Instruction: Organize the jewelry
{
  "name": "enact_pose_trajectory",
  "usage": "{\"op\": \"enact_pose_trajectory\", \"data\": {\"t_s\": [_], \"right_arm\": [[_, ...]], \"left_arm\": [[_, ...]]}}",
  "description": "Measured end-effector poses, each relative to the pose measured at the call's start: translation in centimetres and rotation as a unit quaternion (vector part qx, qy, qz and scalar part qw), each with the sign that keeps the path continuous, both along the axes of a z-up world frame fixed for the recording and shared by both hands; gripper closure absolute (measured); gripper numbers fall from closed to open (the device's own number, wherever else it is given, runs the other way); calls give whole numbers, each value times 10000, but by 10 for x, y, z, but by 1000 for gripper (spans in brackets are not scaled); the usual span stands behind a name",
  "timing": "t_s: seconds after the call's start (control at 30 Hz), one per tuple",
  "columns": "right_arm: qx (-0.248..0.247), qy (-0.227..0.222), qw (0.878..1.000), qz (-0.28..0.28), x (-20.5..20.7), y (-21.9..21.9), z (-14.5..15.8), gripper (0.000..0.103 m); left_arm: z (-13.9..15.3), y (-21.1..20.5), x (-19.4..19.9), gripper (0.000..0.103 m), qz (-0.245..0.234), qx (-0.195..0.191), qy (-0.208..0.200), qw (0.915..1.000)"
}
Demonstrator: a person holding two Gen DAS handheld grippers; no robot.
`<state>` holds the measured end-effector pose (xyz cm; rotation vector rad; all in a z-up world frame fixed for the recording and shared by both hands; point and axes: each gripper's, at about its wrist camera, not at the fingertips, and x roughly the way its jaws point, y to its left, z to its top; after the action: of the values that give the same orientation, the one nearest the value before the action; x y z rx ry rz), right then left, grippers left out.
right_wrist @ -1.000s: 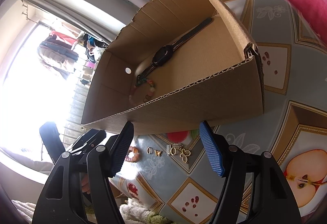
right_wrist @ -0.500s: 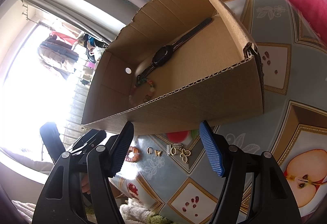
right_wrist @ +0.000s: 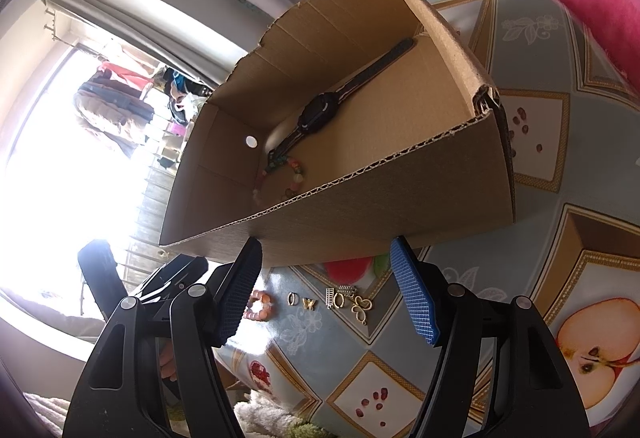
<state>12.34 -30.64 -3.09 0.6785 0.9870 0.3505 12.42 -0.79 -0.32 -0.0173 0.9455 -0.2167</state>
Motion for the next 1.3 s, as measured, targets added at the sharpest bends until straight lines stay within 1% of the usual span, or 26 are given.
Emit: {"op": "enact_pose_trajectory", "data": {"t_s": [0.27, 0.4, 0.5, 0.6, 0.7, 0.73, 0.83, 0.97, 1.0, 1.07, 1.2, 1.3], "right_arm": [[-85, -181, 9998, -88, 2, 4, 5, 38], [-293, -312, 9990, -97, -10, 9, 9, 38], [-424, -486, 9978, 135, -28, 17, 15, 38], [-788, -608, 9937, 520, -49, 36, 20, 32], [-1295, -640, 9844, 1003, -73, 61, 17, 25], [-1457, -626, 9809, 1127, -81, 68, 15, 24], [-2110, -527, 9654, 1440, -99, 92, 5, 22], [-2986, -327, 9432, 1420, -111, 110, -11, 22], [-3114, -289, 9394, 1401, -112, 113, -14, 22], [-3305, -182, 9347, 1294, -113, 114, -20, 22], [-3322, -2, 9359, 1168, -112, 111, -30, 22], [-3418, 26, 9336, 1072, -108, 109, -33, 21]], "left_arm": [[2, -1, 5, 9, 133, -19, -101, 9999], [8, 4, -2, 9, 214, -95, -158, 9996], [13, 5, -16, 9, 134, -50, -182, 9997], [9, 5, -34, 9, 36, 136, -61, 9999], [-1, 6, -54, 9, -10, 307, 155, 9994], [-6, 7, -60, 9, -10, 336, 261, 9991], [-22, 8, -74, 9, 47, 392, 516, 9979], [-40, 8, -83, 9, 188, 545, 737, 9956], [-42, 8, -84, 9, 215, 584, 741, 9953], [-46, 7, -86, 9, 261, 663, 748, 9947], [-53, 7, -87, 9, 296, 749, 810, 9935], [-55, 8, -88, 9, 318, 726, 781, 9938]]}}
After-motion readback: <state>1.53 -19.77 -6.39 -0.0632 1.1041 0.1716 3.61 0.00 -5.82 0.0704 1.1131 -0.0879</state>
